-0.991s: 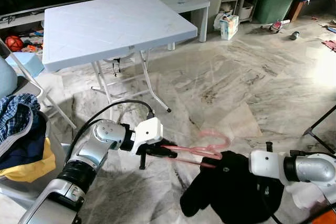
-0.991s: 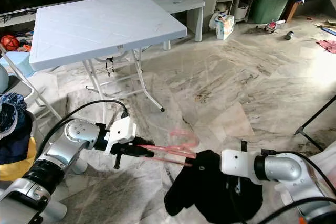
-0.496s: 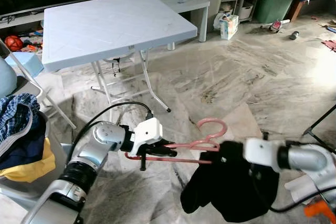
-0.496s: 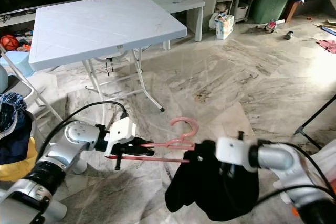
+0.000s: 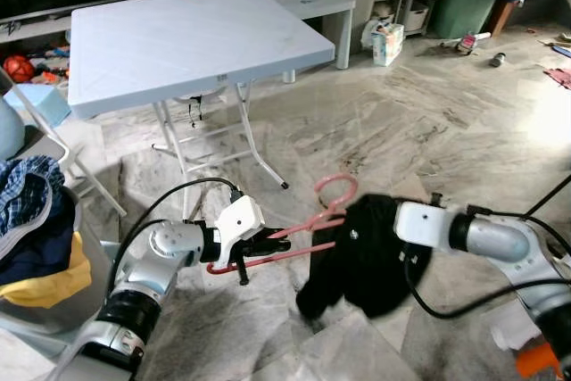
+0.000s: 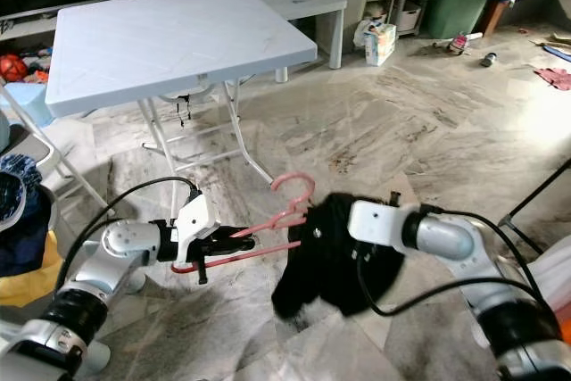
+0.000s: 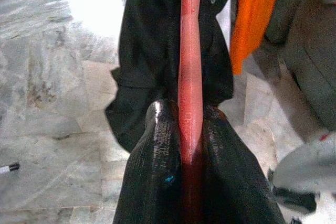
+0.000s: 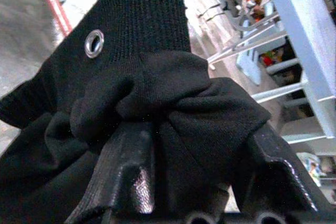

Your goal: Hang hanger

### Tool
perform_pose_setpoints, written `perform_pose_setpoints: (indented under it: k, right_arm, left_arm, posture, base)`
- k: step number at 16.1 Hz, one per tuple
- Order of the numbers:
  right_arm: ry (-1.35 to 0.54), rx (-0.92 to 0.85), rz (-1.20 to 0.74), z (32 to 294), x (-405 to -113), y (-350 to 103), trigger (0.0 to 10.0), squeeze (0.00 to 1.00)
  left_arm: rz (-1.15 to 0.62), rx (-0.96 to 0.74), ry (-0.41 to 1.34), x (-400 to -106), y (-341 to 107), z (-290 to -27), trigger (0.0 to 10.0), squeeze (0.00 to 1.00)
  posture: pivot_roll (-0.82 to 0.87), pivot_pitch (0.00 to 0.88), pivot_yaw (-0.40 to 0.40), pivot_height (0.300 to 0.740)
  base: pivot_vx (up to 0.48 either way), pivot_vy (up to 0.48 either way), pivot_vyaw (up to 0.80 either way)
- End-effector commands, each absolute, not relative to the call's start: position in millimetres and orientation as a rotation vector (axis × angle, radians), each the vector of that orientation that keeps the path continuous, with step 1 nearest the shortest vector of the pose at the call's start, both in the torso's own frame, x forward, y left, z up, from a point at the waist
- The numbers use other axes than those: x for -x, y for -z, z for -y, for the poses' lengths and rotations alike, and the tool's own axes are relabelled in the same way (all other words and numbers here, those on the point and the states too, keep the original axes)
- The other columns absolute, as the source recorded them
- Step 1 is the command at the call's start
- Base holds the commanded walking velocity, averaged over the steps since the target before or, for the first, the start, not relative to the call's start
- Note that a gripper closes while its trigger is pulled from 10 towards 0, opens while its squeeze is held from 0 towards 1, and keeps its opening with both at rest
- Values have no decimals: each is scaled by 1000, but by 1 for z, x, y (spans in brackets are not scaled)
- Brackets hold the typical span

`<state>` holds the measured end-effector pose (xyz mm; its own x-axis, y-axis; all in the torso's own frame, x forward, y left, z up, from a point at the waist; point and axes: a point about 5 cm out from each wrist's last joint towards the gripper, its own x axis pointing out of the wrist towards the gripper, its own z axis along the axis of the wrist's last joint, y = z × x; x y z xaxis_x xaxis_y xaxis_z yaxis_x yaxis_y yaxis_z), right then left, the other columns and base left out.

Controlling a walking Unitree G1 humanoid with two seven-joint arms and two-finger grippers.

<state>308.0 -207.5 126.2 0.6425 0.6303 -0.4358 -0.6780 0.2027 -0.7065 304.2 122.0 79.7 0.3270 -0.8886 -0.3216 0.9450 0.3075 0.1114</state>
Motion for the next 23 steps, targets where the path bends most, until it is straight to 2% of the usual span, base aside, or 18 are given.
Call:
perform_pose_setpoints:
  k: [1, 3, 5, 10, 14, 19, 22, 23]
  right_arm:
    - [-904, 1045, -11, 202, -313, -131, 10000, 1000]
    - [-827, 1018, -23, 201, -321, -129, 10000, 1000]
    - [-790, 1007, -10, 198, -325, -127, 10000, 1000]
    - [-812, 1029, 9, 189, -324, -121, 10000, 1000]
    - [-854, 1056, -50, 204, -322, -124, 10000, 1000]
    - [-867, 965, -76, 207, -320, -129, 10000, 1000]
    - [-728, 792, -174, 209, -319, -111, 10000, 996]
    - [-711, 779, -190, 209, -318, -105, 10000, 843]
  left_arm:
    - [-177, -282, 1178, -307, -84, -124, 0, 0]
    - [-190, -179, 1081, -306, -78, -126, 0, 0]
    - [-188, -145, 1066, -302, -76, -125, 0, 0]
    - [-184, -161, 1061, -301, -76, -125, 0, 0]
    - [-183, -185, 1044, -305, -79, -129, 0, 0]
    - [-171, -192, 999, -308, -78, -129, 0, 0]
    - [-129, -172, 975, -310, -84, -124, 0, 0]
    - [-121, -167, 967, -311, -86, -124, 0, 0]
  posture:
    - [-117, 0, -9, 740]
    - [-112, 0, -11, 740]
    - [-108, 0, -10, 740]
    - [-101, 0, 5, 740]
    - [-102, 0, 12, 740]
    - [-106, 0, 20, 740]
    - [-99, 6, 15, 740]
    - [-99, 6, 15, 740]
  base:
    - [0, 0, 0]
    - [0, 0, 0]
    - [0, 0, 0]
    - [0, 0, 0]
    - [0, 0, 0]
    - [0, 0, 0]
    - [0, 0, 0]
    - [0, 0, 0]
